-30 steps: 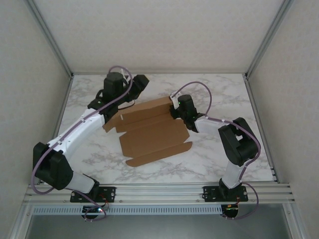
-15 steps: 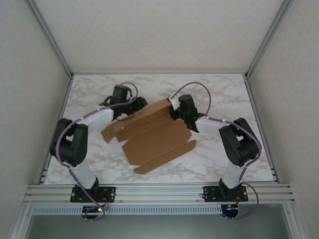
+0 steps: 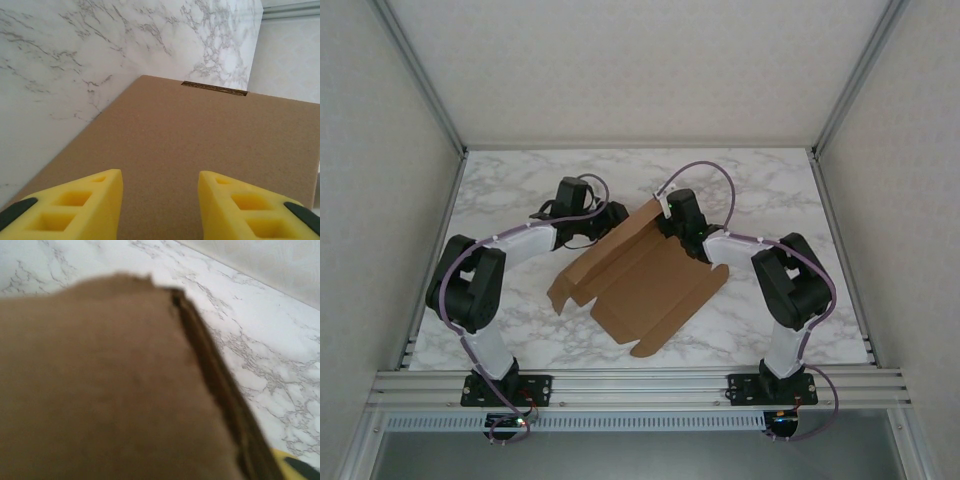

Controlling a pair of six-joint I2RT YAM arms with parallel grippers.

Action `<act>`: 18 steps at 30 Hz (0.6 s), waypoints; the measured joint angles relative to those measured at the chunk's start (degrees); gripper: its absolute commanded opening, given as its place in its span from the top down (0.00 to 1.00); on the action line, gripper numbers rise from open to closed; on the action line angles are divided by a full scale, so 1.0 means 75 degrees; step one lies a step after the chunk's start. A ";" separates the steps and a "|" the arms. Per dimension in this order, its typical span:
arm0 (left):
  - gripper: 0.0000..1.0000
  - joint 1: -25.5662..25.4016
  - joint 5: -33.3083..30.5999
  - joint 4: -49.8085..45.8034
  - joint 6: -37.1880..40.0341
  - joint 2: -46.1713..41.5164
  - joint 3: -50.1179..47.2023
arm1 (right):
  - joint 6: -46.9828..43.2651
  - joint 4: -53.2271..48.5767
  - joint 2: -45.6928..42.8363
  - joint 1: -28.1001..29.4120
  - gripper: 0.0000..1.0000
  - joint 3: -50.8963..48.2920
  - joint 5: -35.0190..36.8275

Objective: Fold the paper box

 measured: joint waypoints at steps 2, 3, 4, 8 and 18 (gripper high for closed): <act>0.57 0.0006 0.0009 -0.0017 0.0003 0.0000 0.0003 | 0.0017 0.0012 -0.0023 -0.0131 0.43 -0.0102 -0.0207; 0.56 0.0026 0.0009 -0.0032 0.0006 0.0000 0.0000 | 0.0015 0.0006 -0.0058 -0.0192 0.39 -0.0149 -0.0344; 0.56 0.0047 0.0003 -0.0058 0.0009 0.0000 0.0003 | 0.0055 0.0006 -0.0125 -0.0283 0.34 -0.0219 -0.0487; 0.54 0.0201 -0.0119 -0.0230 0.0099 -0.0009 0.0047 | -0.0032 -0.0020 -0.0501 -0.0533 0.28 -0.0458 -0.1032; 0.52 0.0326 -0.0743 -0.0778 0.0597 -0.0507 0.0434 | -0.0207 -0.0117 -0.1661 -0.0694 0.35 -0.1110 -0.2017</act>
